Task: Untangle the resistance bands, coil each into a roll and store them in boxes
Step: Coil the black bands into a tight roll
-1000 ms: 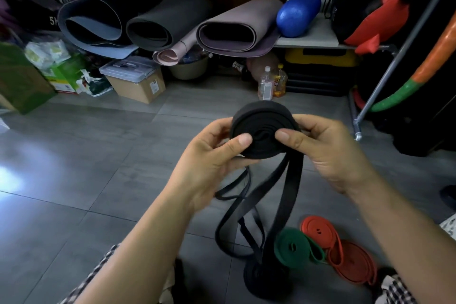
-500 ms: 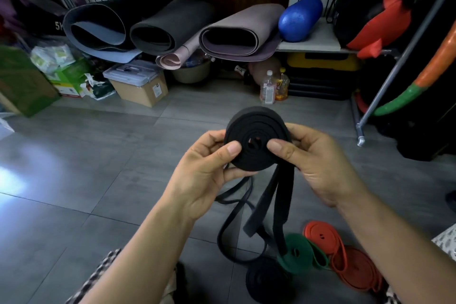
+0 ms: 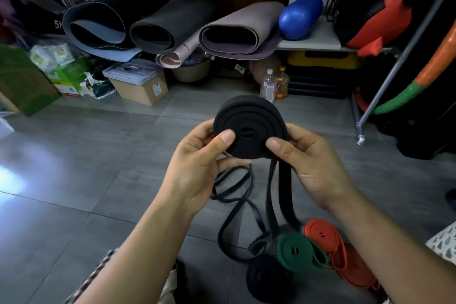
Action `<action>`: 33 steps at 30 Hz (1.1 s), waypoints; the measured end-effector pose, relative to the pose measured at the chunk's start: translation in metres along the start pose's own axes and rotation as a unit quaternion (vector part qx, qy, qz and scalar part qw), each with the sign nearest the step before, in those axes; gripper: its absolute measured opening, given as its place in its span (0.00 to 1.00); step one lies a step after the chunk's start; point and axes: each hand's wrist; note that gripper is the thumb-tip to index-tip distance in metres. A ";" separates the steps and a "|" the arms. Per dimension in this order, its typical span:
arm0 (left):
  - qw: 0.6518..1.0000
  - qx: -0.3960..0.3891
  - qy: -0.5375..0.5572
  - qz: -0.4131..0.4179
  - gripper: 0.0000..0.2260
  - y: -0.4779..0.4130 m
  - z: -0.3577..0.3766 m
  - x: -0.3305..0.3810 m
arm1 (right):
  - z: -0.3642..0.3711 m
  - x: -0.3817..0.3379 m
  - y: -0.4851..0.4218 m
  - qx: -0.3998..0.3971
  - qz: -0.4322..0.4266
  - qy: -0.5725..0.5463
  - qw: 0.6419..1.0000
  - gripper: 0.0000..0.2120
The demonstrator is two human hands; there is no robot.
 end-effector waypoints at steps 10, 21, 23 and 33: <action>0.945 -0.069 -0.307 -0.083 0.18 -0.001 -0.016 0.010 | -0.014 0.002 0.000 -0.063 0.072 0.197 0.976 0.13; 0.993 -0.034 -0.079 -0.078 0.17 0.002 -0.001 -0.002 | -0.014 -0.004 0.002 -0.019 0.046 0.081 0.995 0.12; 0.965 -0.055 -0.241 -0.089 0.18 0.002 -0.007 0.004 | -0.018 -0.006 0.004 -0.047 0.082 0.147 0.985 0.13; 0.999 0.021 -0.047 0.004 0.12 -0.005 0.005 -0.004 | -0.009 0.000 0.007 -0.003 0.058 0.038 0.998 0.14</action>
Point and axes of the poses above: each hand's wrist, its own y-axis away from the middle knuckle, its own z-axis out of the palm, x = y × z, and after that the axes turned 14 degrees about -x, right-handed
